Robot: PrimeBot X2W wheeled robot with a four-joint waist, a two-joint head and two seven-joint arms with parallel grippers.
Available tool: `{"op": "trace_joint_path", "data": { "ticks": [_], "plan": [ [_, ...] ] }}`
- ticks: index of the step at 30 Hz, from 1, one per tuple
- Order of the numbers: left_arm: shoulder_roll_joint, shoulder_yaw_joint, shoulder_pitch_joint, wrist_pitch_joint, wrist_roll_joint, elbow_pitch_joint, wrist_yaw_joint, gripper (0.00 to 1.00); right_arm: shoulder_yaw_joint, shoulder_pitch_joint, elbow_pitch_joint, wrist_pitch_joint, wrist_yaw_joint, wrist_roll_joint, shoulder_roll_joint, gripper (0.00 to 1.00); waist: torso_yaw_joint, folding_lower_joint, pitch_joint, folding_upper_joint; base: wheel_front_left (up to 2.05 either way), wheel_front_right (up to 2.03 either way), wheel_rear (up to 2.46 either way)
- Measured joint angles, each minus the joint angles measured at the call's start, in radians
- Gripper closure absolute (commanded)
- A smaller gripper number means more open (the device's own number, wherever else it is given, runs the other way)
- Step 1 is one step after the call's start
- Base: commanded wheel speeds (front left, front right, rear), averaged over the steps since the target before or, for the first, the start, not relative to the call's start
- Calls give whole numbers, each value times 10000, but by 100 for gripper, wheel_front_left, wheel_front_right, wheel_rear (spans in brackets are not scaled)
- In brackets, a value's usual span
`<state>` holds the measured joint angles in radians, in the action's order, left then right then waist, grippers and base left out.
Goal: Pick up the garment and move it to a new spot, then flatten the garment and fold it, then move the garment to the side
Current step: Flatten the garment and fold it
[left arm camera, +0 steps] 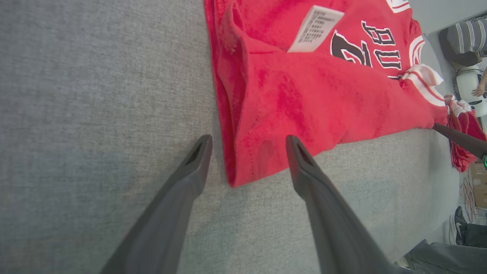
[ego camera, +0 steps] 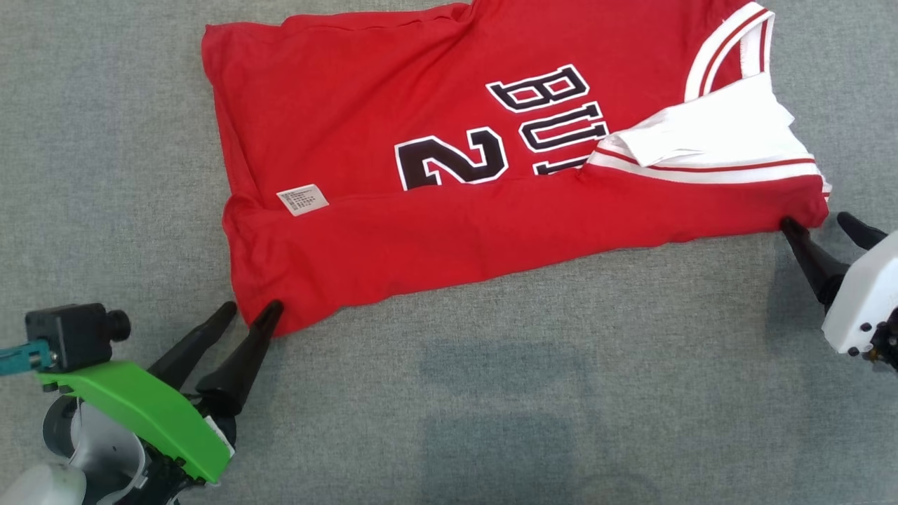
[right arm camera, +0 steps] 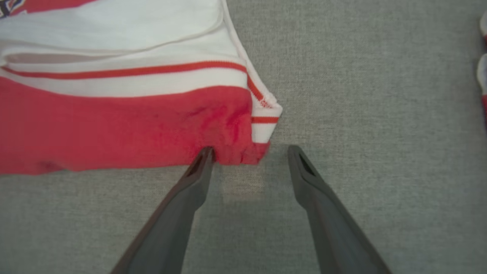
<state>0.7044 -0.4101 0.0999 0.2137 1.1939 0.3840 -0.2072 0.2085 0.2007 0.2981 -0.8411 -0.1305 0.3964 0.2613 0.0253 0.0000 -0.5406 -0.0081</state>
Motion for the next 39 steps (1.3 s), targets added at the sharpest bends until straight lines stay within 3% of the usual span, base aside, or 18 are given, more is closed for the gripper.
{"op": "trace_joint_path", "data": {
  "ticks": [9,24,25,26,27,28,34,39],
  "plan": [
    [15,-539,812,546,-660,-815,-194,0,-391,956,-1363,418,0,-305,119,0,90,0,10,0,0,0,0],
    [-100,-1120,940,1028,-767,-897,-128,0,-775,1278,-1735,61,0,-165,462,0,63,0,119,0,0,0,0],
    [-132,-1143,999,1032,-755,-968,-125,53,-823,1290,-1749,48,0,-105,489,1,63,0,126,0,0,0,0],
    [-178,-1152,1049,1034,-740,-1051,-102,93,-859,1313,-1778,13,0,-86,502,18,59,0,134,0,0,0,0],
    [-209,-1193,1116,1080,-740,-1150,-48,100,-920,1328,-1799,-33,0,-40,508,65,55,0,148,0,0,0,0],
    [-211,-1235,1192,1137,-740,-1273,-13,100,-991,1330,-1837,-86,2,15,520,100,52,0,166,0,0,0,0],
    [-198,-1377,1394,1306,-769,-1733,226,100,-1051,1177,-1827,-570,-2,575,631,100,39,0,402,0,0,0,0],
    [399,-1237,1304,1632,-579,-1413,416,100,-598,559,-1275,-1214,-2,1047,761,100,32,0,744,0,0,0,0]
  ]
}}
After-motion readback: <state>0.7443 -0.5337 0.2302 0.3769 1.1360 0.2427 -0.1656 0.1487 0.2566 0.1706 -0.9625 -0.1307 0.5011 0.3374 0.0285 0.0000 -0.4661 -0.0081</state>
